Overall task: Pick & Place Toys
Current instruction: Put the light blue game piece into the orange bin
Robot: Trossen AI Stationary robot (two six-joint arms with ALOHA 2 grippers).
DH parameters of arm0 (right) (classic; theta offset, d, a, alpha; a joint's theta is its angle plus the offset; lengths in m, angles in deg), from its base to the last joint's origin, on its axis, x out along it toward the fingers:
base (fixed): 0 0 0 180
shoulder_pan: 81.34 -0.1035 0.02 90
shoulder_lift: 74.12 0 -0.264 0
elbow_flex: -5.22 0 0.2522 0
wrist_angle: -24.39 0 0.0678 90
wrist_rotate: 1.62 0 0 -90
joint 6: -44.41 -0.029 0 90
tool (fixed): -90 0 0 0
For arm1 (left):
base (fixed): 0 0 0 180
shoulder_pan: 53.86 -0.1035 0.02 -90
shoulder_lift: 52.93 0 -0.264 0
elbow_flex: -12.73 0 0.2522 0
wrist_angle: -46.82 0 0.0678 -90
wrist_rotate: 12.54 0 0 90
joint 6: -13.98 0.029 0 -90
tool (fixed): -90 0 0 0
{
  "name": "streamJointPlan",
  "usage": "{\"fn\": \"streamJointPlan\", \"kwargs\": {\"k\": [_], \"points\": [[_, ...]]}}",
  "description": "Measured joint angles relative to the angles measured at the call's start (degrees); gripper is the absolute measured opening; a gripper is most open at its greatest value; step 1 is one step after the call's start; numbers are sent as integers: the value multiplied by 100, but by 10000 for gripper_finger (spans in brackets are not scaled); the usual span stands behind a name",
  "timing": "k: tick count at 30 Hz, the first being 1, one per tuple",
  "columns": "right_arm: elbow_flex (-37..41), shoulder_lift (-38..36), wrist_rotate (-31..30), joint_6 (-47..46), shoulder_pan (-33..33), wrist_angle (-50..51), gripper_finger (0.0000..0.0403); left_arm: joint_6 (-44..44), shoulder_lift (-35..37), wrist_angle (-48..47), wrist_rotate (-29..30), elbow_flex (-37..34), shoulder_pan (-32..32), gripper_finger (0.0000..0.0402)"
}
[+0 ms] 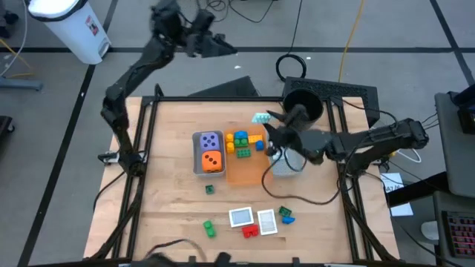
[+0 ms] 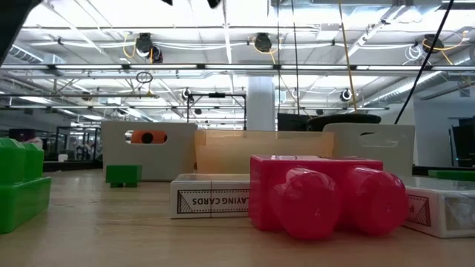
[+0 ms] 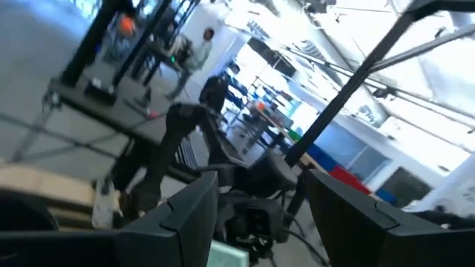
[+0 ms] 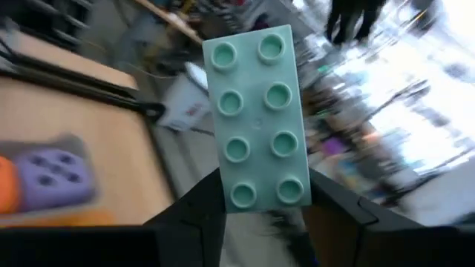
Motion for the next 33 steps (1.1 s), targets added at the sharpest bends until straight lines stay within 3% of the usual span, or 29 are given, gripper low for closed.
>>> {"fn": "streamJointPlan", "kwargs": {"k": [3, 7, 10, 13, 22, 28, 33], "points": [[-466, 0, 988, -1316, 476, 1095, 141, 169, 320, -2, 96, 2, -60, 211], [-1015, 130, 2958, -2897, 1448, 2563, 141, 366, 705, -44, 167, 2, -105, 211], [-1154, 377, 4617, -3482, 2161, 3344, 141, 557, 969, -162, 177, 2, -88, 211], [-1177, 731, 5766, -3651, 2590, 3663, 141, 968, 1154, -512, 330, 9, 23, 211], [-1175, 1668, 6614, -3290, 2569, 3811, 141, 2768, 1443, -2947, 979, 7, 392, 211], [-1175, 2083, 7013, -3323, 2303, 3716, 141, 4121, 1448, -4999, 2193, 2, 763, 211], [-1175, 2534, 7128, -3304, 2047, 3704, 141, 4398, 1447, -5333, 2942, -177, 1181, 211]]}}
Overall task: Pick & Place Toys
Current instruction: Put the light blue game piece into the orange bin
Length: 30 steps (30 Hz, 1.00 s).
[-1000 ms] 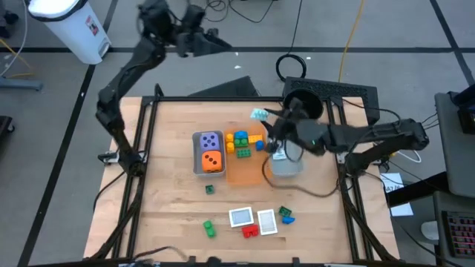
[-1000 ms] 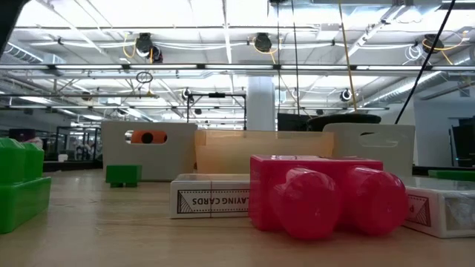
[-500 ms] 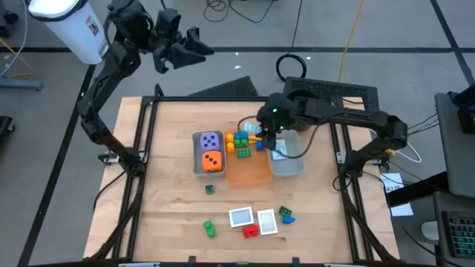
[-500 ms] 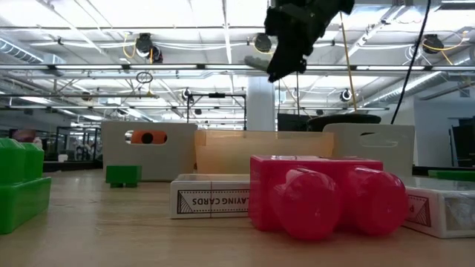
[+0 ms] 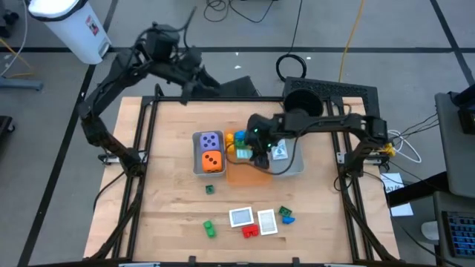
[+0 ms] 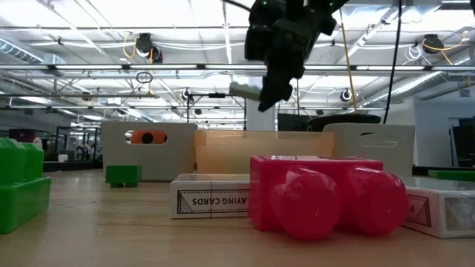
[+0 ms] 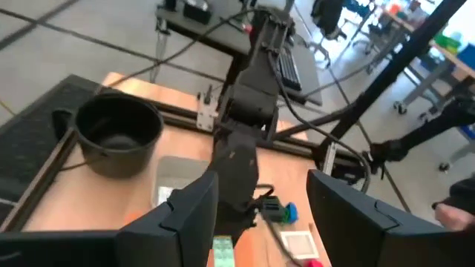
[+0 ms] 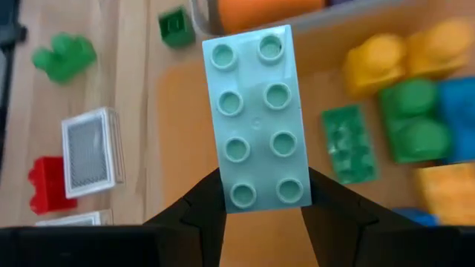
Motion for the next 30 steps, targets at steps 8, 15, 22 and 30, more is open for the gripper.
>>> {"fn": "streamJointPlan", "kwargs": {"k": [8, 15, 22, 30], "points": [[0, 585, 6, -66, -92, -52, 141, -7, 6, 68, 102, -11, 336, 211], [-2, 878, 8, -143, -92, -164, 141, -84, 2, 73, 352, -11, 482, 211], [0, 1184, -4, -346, -84, -239, 141, -116, 1, 72, 428, -11, 638, 211], [1, 1280, -117, -446, -79, -358, 141, -236, 1, 72, 492, -11, 791, 211]]}}
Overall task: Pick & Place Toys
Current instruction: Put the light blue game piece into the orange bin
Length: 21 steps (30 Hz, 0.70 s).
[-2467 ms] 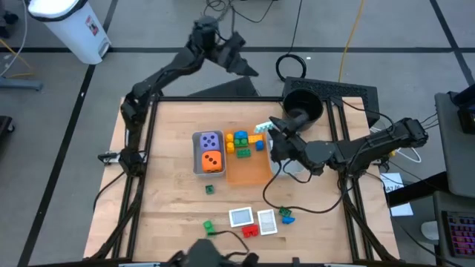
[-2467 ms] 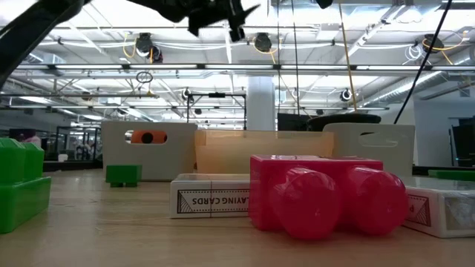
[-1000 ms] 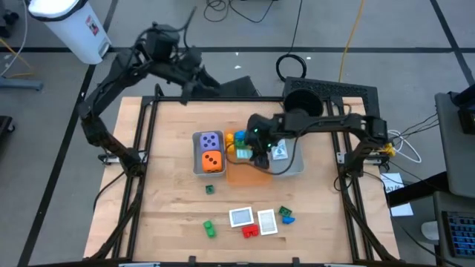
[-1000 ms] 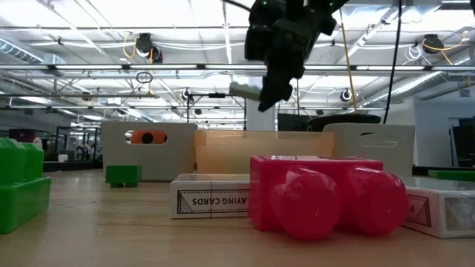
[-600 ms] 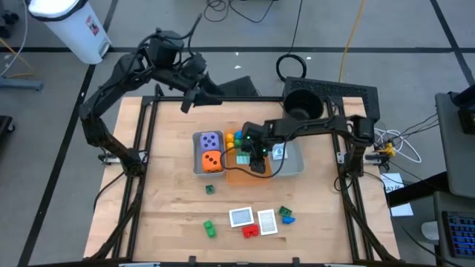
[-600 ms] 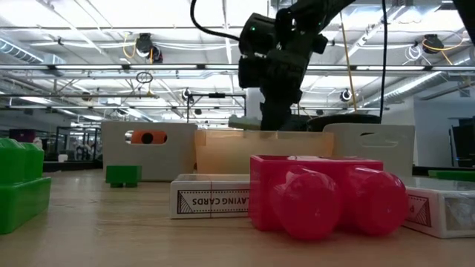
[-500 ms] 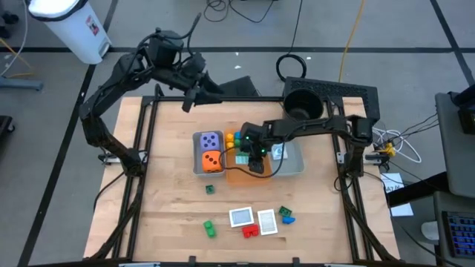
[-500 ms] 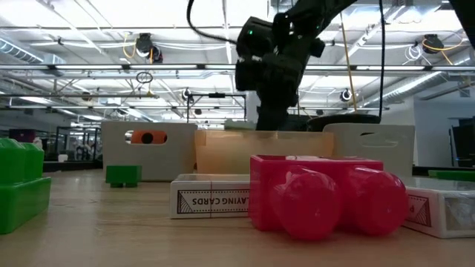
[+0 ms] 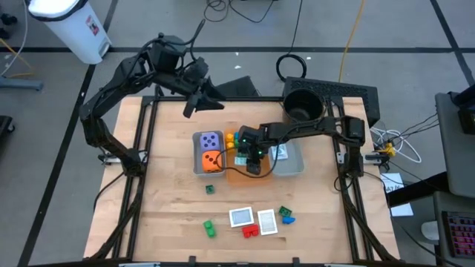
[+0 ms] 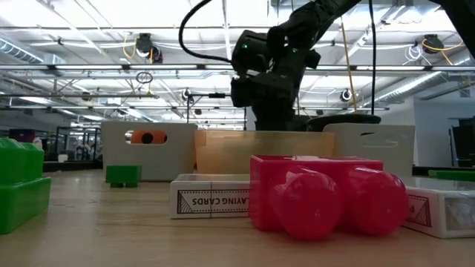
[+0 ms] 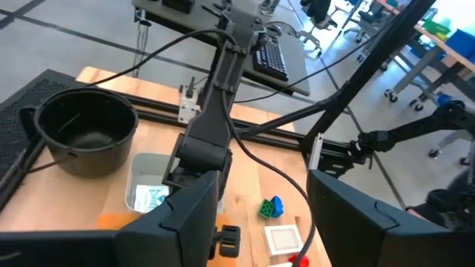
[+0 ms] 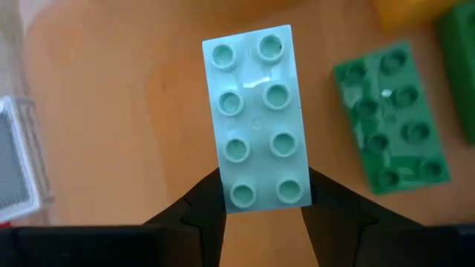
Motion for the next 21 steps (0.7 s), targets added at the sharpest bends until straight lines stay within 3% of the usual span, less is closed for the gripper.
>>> {"fn": "streamJointPlan", "kwargs": {"k": [3, 21], "points": [[1, 0, -212, -144, 9, 37, 141, 0, 0, 0, 180, 0, 71, 211], [1, 16, -60, 512, 22, 207, 141, -9, 0, -2, 232, 0, 109, 211]]}}
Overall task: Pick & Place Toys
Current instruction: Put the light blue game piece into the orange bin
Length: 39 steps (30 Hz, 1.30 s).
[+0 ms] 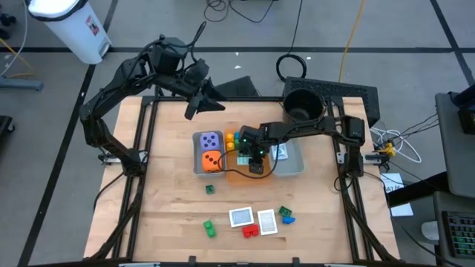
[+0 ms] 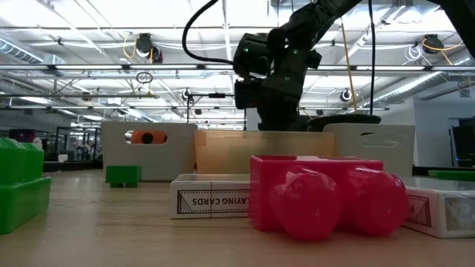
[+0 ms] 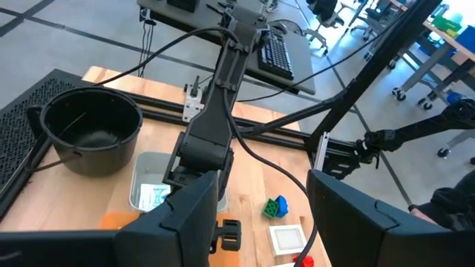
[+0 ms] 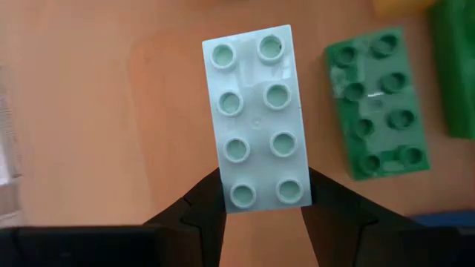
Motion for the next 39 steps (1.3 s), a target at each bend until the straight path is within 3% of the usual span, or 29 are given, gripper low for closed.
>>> {"fn": "streamJointPlan", "kwargs": {"k": [31, 39], "points": [[2, 253, -456, -31, 52, -233, 142, 35, 0, -2, 2, 0, 0, 212], [2, 253, -456, 91, 44, -233, 166, 35, 0, -2, 3, 0, 0, 212]]}}
